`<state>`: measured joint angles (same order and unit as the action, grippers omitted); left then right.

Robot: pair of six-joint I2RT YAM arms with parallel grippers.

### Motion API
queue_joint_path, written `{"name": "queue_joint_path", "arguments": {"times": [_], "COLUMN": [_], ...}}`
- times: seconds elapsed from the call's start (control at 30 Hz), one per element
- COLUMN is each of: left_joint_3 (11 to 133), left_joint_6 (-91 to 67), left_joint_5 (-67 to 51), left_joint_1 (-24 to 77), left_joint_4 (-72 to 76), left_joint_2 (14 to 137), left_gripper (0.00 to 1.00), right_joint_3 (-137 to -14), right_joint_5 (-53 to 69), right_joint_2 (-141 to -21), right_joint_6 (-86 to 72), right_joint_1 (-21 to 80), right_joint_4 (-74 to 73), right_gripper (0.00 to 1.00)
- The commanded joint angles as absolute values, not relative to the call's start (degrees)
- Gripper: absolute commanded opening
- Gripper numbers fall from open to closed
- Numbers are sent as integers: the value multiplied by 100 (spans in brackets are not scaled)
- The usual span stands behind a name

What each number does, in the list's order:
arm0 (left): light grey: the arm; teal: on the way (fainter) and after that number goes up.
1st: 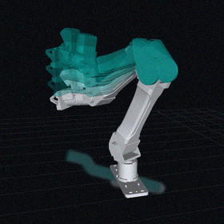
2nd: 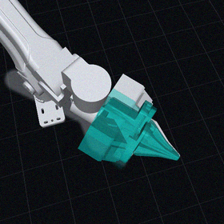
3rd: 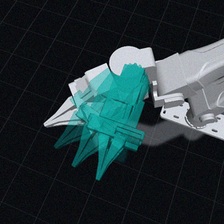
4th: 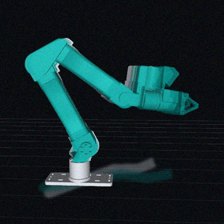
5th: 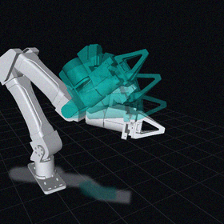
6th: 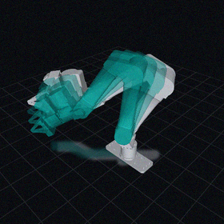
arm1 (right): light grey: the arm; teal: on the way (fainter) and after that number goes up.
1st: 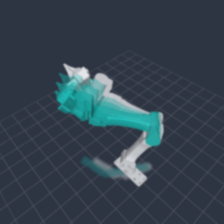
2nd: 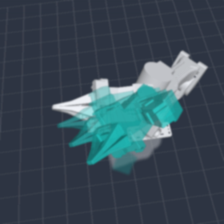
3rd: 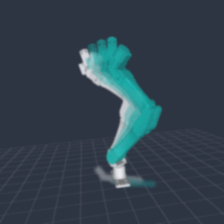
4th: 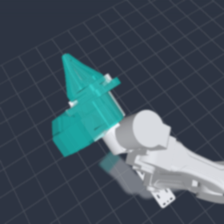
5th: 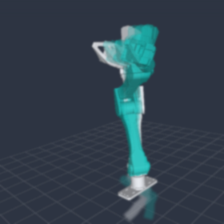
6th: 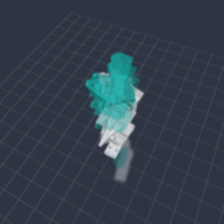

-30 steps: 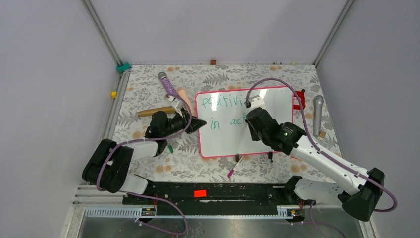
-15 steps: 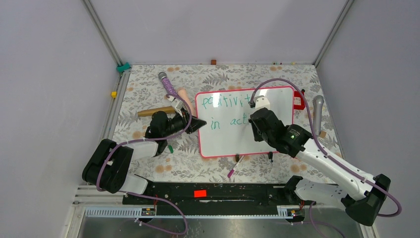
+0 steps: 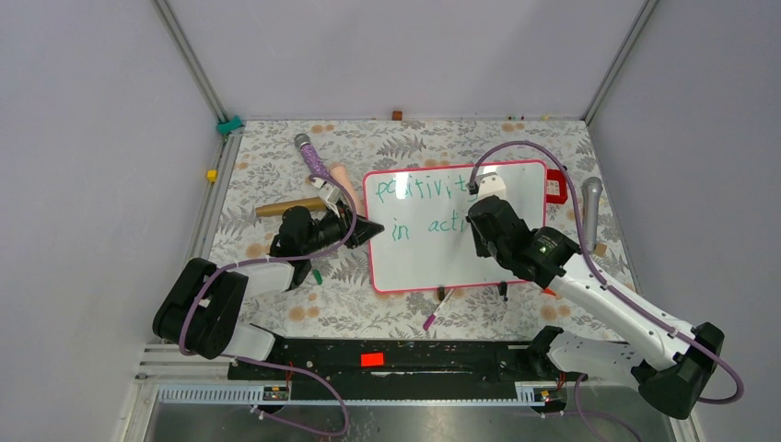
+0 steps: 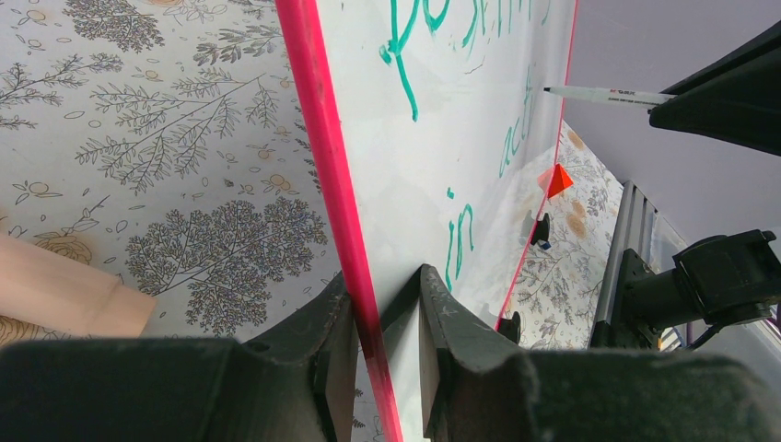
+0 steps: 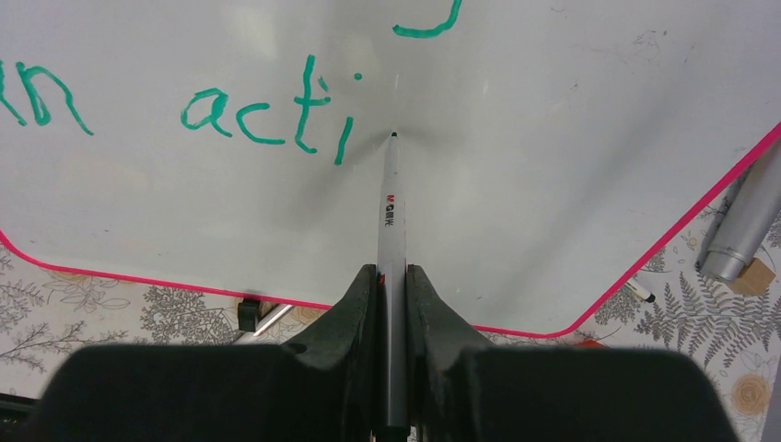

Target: Write a sentence on the whiteboard

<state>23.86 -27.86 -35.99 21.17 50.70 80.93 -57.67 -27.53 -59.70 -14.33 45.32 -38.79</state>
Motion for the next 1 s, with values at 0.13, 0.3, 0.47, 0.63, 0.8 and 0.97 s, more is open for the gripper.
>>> {"name": "queue_joint_path", "arguments": {"times": [0.13,0.3,0.47,0.63,0.8,0.97], "left_joint_3": [2317,2315,2312,2313,2313,2312], "left_joint_6": [-1881,-1881,-1881,-1881,-1881,-1881], "left_joint_5": [-2591,-2590,-2592,-2591,-2583,-2583], "left_joint_1": [2093,2093,2095,2099,2100,2098], "left_joint_4": [5041,5036,5041,5040,5037,5041], "left_joint_2": [8077,8076,8077,8082,8072,8075], "left_gripper": [0,0,0,0,0,0], "right_joint_3": [-5960,-5949,-5844,-5794,-5822,-5941], "right_joint_5": [-3006,-2708,-2566,-2559,-2803,-3149], "right_joint_2": [-6052,-6173,-6129,-6124,-6160,-6187], "right_joint_6": [-1311,-1285,-1335,-1385,-1417,-1460], "right_joint_1": [4439,4441,4441,4438,4436,4399], "right_joint_4": [-3796,-3774,-3885,-4150,-4366,-4403], "right_gripper": [0,0,0,0,0,0]}}
